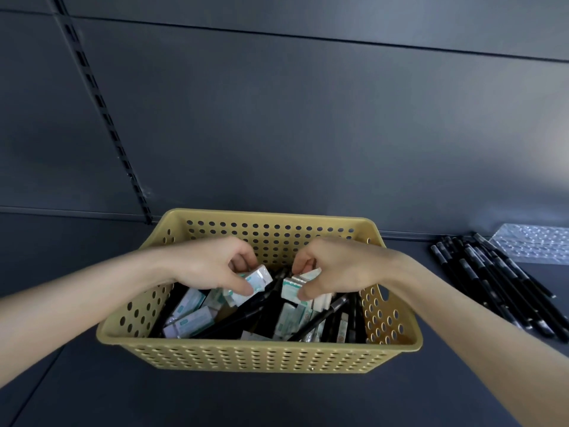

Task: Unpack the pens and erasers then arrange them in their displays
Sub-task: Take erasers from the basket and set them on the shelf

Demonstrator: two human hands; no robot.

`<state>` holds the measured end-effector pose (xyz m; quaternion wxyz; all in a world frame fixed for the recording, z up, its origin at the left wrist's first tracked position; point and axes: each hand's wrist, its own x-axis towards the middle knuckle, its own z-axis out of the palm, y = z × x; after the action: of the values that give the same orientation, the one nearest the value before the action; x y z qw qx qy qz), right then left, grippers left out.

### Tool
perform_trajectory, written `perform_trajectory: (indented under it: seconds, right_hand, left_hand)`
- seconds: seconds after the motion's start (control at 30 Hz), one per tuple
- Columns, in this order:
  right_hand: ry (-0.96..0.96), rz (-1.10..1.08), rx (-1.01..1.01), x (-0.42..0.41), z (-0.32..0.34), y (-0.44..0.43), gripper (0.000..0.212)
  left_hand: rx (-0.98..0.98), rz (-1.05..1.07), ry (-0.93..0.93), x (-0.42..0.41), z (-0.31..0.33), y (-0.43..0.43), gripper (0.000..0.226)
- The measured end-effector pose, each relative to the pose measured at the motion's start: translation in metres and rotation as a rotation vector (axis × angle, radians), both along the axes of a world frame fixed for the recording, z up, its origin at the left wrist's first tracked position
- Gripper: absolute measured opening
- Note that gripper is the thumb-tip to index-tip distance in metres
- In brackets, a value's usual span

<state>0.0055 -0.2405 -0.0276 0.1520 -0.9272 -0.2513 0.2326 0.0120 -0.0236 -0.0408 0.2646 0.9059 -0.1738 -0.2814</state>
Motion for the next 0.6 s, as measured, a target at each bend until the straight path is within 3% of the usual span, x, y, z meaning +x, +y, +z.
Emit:
perform_trajectory:
  seconds: [0.1,0.33,0.6]
  right_hand:
    - [0.019,-0.112,0.163,-0.002,0.006,-0.008,0.041]
    - [0.074,-0.459,0.868,-0.024,0.026,-0.02,0.02]
    - [-0.092,-0.698,1.249,-0.08,0.038,-0.065,0.025]
  left_hand:
    - [-0.144,0.09,-0.009,-0.002,0.01,0.003,0.041]
    - [-0.67,0.354,-0.07,-0.022,0.038,-0.011,0.035]
    - [-0.951,0.294,-0.051,-0.054,0.06,-0.077,0.044]
